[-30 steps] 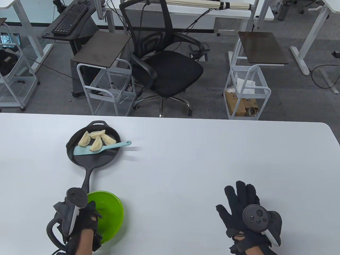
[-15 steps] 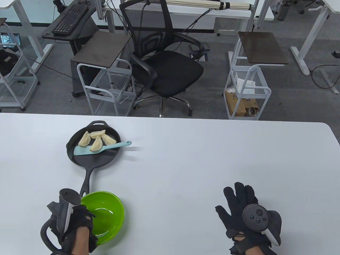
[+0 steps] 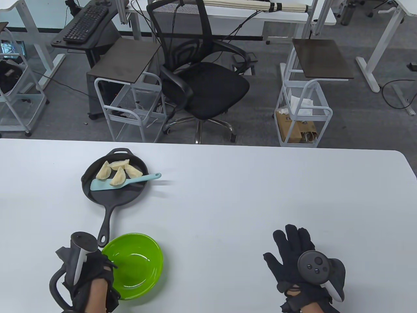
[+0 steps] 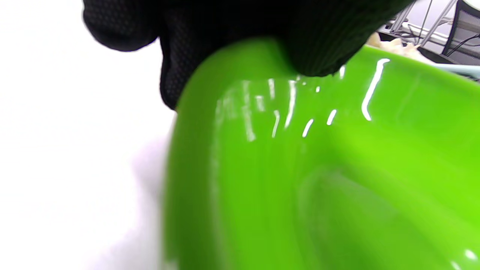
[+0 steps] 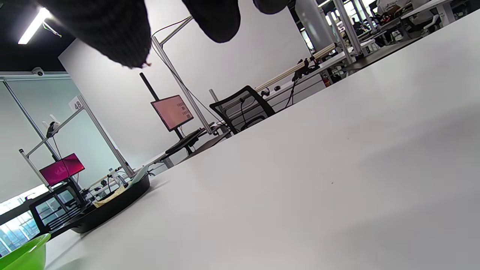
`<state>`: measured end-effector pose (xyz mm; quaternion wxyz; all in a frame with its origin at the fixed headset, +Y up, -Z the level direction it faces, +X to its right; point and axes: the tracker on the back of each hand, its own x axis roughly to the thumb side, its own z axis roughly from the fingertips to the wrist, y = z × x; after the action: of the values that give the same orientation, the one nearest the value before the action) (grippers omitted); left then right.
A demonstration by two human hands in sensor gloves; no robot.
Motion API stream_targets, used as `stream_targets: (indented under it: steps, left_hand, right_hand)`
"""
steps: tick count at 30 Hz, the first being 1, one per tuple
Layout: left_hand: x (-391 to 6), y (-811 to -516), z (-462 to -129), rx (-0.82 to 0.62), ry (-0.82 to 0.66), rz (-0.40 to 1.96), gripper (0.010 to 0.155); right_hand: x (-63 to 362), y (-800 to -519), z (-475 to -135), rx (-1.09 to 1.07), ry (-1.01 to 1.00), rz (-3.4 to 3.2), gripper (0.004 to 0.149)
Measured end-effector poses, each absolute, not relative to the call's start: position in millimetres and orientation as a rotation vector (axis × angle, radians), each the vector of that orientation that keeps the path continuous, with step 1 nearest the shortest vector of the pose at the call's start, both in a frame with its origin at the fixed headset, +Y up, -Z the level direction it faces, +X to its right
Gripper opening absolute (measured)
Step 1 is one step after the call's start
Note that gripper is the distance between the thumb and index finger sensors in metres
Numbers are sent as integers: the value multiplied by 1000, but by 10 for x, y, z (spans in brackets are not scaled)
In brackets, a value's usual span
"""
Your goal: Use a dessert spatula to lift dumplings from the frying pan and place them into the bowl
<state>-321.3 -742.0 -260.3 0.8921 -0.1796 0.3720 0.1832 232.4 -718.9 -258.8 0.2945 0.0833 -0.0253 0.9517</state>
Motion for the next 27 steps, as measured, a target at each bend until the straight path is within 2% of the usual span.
stream_targets:
  steps: [14, 27]
  left_hand:
    - [-3172, -7452, -2623, -383, 680, 526, 47]
    - [-2952, -7510, -2689, -370, 557, 605, 49]
  right_hand:
    - [2309, -7191, -2585, 239, -75, 2536, 70]
    - [2267, -7233, -2588, 253, -17, 2493, 71]
